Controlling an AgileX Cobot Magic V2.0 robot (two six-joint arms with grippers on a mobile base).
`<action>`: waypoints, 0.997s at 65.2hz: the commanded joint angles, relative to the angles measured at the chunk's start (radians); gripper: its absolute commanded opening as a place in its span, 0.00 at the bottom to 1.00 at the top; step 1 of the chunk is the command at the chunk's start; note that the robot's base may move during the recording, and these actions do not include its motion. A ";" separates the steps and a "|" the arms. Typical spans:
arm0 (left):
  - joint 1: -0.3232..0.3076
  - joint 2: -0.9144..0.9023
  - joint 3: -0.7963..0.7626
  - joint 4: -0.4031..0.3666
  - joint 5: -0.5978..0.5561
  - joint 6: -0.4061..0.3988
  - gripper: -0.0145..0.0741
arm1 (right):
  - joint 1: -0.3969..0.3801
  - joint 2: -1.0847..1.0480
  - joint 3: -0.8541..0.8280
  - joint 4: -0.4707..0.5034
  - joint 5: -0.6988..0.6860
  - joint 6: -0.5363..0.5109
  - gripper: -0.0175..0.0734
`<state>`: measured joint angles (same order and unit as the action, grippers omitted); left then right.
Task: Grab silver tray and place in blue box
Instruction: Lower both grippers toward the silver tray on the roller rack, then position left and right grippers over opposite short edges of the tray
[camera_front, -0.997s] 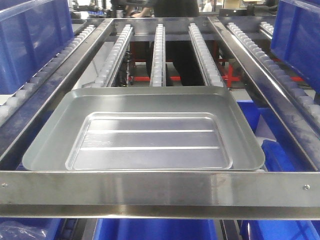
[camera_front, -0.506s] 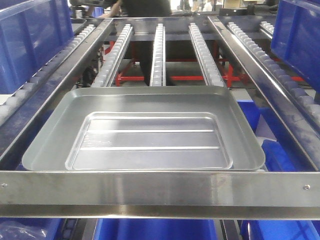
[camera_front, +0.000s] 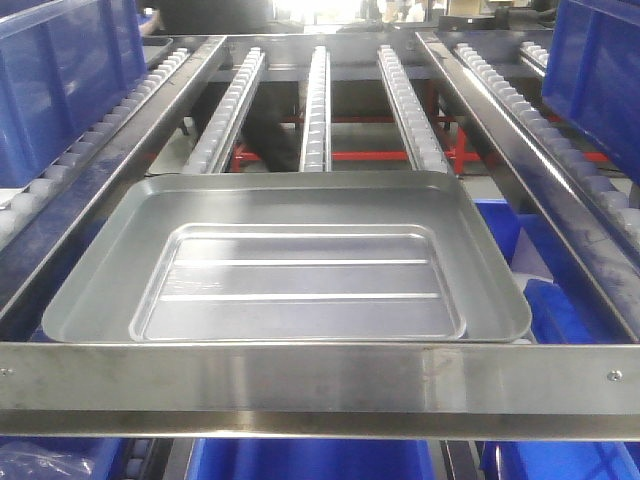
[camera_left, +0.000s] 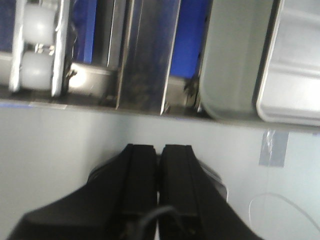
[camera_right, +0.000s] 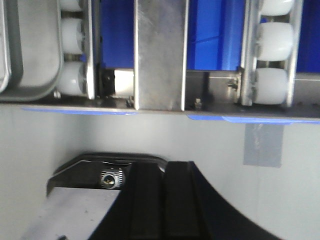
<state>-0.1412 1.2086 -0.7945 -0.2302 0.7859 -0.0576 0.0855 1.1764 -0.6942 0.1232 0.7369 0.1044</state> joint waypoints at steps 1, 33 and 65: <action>-0.052 -0.012 -0.039 0.015 -0.091 -0.104 0.16 | 0.018 0.025 -0.049 0.009 -0.084 0.076 0.26; -0.375 0.211 -0.246 0.335 -0.055 -0.488 0.16 | 0.325 0.287 -0.327 -0.263 -0.066 0.457 0.26; -0.375 0.419 -0.374 0.241 -0.073 -0.402 0.16 | 0.376 0.501 -0.495 -0.233 -0.048 0.457 0.26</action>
<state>-0.5091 1.6587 -1.1359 0.0205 0.7392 -0.4629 0.4473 1.7023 -1.1524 -0.1057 0.7205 0.5593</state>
